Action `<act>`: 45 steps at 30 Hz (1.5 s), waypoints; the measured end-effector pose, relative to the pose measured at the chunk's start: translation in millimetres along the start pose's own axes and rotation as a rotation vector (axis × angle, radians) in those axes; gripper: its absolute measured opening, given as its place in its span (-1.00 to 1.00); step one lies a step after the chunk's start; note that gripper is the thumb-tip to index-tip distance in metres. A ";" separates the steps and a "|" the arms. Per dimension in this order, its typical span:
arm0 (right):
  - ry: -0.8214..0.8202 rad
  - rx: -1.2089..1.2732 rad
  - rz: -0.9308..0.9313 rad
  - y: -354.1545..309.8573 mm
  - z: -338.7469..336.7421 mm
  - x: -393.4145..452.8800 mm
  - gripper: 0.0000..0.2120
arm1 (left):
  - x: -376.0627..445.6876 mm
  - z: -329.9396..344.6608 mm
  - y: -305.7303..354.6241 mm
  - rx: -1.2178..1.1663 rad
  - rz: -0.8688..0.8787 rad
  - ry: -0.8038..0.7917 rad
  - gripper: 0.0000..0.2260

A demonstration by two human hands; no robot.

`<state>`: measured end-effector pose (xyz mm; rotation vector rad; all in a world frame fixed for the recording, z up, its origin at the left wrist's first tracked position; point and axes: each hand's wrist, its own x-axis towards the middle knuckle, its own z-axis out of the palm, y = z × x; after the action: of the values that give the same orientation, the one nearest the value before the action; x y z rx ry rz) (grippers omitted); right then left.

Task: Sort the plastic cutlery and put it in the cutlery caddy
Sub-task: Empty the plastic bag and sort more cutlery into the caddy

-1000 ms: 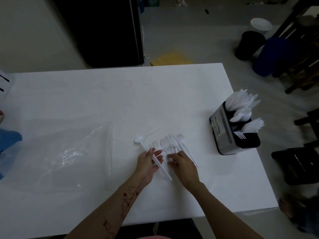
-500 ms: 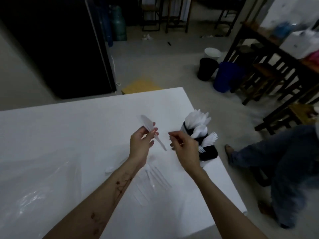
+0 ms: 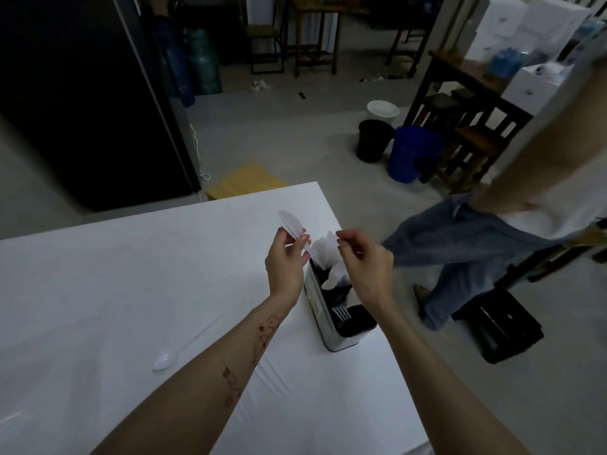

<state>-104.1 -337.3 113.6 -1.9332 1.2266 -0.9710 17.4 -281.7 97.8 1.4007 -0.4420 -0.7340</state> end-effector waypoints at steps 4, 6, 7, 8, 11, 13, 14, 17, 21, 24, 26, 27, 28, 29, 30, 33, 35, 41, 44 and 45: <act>0.022 -0.006 -0.096 6.7 1.3 2.3 -0.81 | -3.4 1.7 -8.7 0.138 0.125 -0.024 -0.95; 0.034 -0.002 -0.120 7.4 1.3 4.7 -0.81 | -6.1 3.3 -12.8 0.253 0.190 -0.042 -0.93; 0.039 0.008 -0.130 7.2 1.1 5.6 -0.81 | -8.0 4.0 -16.0 0.329 0.221 -0.070 -0.91; 0.043 0.020 -0.139 7.1 1.1 6.1 -0.81 | -10.2 5.0 -19.3 0.399 0.245 -0.100 -0.89; 0.038 0.044 -0.182 6.7 1.9 5.3 -0.79 | -14.0 8.6 -29.6 0.520 0.290 -0.148 -0.89; 0.007 0.037 -0.244 5.9 3.4 4.8 -0.74 | -14.1 10.3 -32.9 0.563 0.300 -0.138 -0.89; -0.015 0.031 -0.298 5.5 4.5 5.3 -0.72 | -14.1 10.3 -33.8 0.581 0.299 -0.137 -0.89; -0.071 -0.051 -0.482 10.9 13.1 9.9 -0.71 | -17.8 6.5 -38.1 0.551 0.281 -0.151 -0.89; -0.094 -0.181 -0.491 32.0 24.3 8.4 -0.71 | -25.4 -2.2 -45.7 0.464 0.233 -0.165 -0.82; -0.157 -0.262 -0.428 40.8 27.9 4.8 -0.71 | -32.2 -11.8 -50.7 0.517 0.262 -0.172 -0.75; -0.156 -0.319 -0.439 38.7 29.9 2.1 -0.68 | -36.3 -20.5 -53.5 0.557 0.266 -0.153 -0.73; -0.146 -0.339 -0.439 35.4 30.8 -0.1 -0.64 | -37.9 -25.5 -55.0 0.579 0.257 -0.147 -0.73; -0.126 -0.347 -0.444 31.0 32.1 -3.2 -0.62 | -39.1 -31.0 -56.5 0.606 0.245 -0.143 -0.72; -0.101 -0.342 -0.459 26.5 33.6 -6.4 -0.62 | -40.6 -37.0 -57.8 0.634 0.235 -0.137 -0.71; -0.074 -0.326 -0.485 22.1 35.9 -9.9 -0.64 | -41.8 -43.6 -59.7 0.657 0.228 -0.130 -0.71; -0.056 -0.238 -0.571 9.1 49.8 -21.0 -0.68 | -45.6 -68.4 -65.9 0.730 0.208 -0.090 -0.69; -0.111 -0.191 -0.620 1.5 65.2 -33.0 -0.65 | -50.3 -90.1 -71.1 0.761 0.168 -0.034 -0.69; -0.407 -0.148 -0.536 2.8 122.5 -106.6 -0.66 | -89.8 -177.4 -94.4 0.780 0.081 0.116 -0.70; -0.514 -0.237 -0.395 10.8 142.1 -144.4 -0.77 | -113.8 -218.9 -105.2 0.857 0.041 0.164 -0.72; -0.550 -0.277 -0.357 13.0 147.8 -155.3 -0.82 | -121.2 -230.0 -108.5 0.880 0.028 0.172 -0.73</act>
<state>-30.2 -179.3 -11.8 -2.4739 0.7374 -0.3816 65.6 -32.5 -24.5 2.2505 -0.6894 -0.3847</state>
